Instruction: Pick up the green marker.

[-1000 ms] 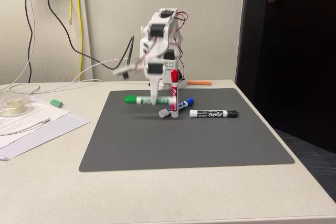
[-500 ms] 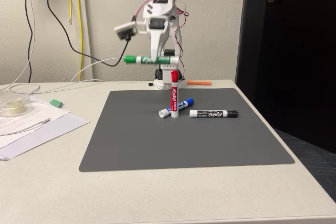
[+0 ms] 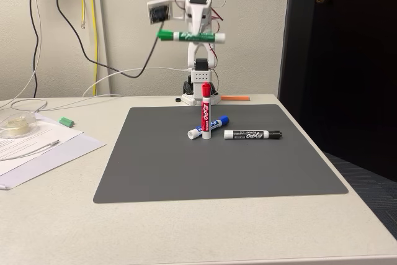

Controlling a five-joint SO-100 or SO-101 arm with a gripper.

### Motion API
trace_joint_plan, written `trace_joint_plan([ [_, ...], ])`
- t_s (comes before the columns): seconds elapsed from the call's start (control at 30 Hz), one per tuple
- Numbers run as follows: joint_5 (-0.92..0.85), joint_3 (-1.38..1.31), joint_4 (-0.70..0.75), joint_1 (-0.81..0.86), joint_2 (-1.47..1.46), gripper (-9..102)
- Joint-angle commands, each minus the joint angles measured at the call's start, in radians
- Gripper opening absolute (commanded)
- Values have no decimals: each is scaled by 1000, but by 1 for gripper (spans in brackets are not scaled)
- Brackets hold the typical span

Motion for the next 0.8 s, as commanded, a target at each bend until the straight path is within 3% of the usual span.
trace_joint_plan([
  [0.0,0,206,-98,-28,204,0],
  [0.23,-17,495,-270,-6,453,0],
  [0.77,34,509,-250,-12,482,0],
])
